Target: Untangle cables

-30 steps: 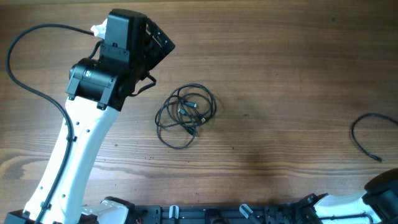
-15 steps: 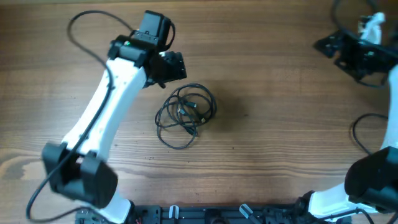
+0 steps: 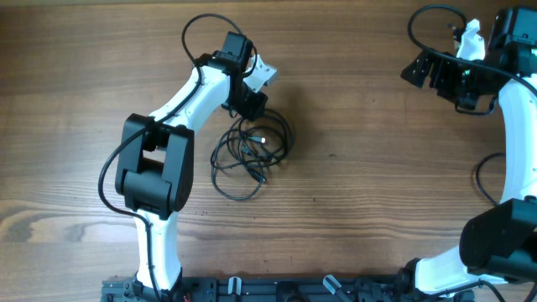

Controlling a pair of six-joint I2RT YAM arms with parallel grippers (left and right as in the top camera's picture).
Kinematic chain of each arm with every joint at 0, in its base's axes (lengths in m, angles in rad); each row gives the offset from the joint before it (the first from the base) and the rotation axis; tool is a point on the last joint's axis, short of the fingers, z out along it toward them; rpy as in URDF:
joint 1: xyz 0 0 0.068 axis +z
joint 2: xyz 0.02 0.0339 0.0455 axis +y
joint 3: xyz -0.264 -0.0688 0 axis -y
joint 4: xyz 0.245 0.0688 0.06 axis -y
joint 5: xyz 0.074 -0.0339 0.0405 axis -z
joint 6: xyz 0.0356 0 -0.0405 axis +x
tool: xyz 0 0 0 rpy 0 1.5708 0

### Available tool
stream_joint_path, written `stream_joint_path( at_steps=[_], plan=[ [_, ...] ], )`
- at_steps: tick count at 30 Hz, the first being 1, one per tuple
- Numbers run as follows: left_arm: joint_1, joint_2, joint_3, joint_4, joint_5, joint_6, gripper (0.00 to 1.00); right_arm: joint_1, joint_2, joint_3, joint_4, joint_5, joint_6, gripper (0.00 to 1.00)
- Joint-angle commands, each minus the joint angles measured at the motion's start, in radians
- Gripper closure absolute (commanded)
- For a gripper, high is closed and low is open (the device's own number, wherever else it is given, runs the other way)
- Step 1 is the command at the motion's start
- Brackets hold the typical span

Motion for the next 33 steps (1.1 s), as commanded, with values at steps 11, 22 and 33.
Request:
stream_joint_path(
  at_steps=[11,22,33],
  plan=[
    [0.016,-0.368,0.148,-0.053,-0.267,-0.591,0.88,0.142,0.009,-0.007,0.038,-0.062,-0.077,0.0],
    [0.298,-0.369,0.148,-0.32,-0.279,-0.872,0.32,0.48,0.34,-0.007,0.234,-0.184,-0.161,0.03],
    [0.299,-0.368,0.148,-0.322,-0.28,-0.872,0.29,0.683,0.512,-0.007,0.366,-0.397,-0.139,0.56]
  ],
)
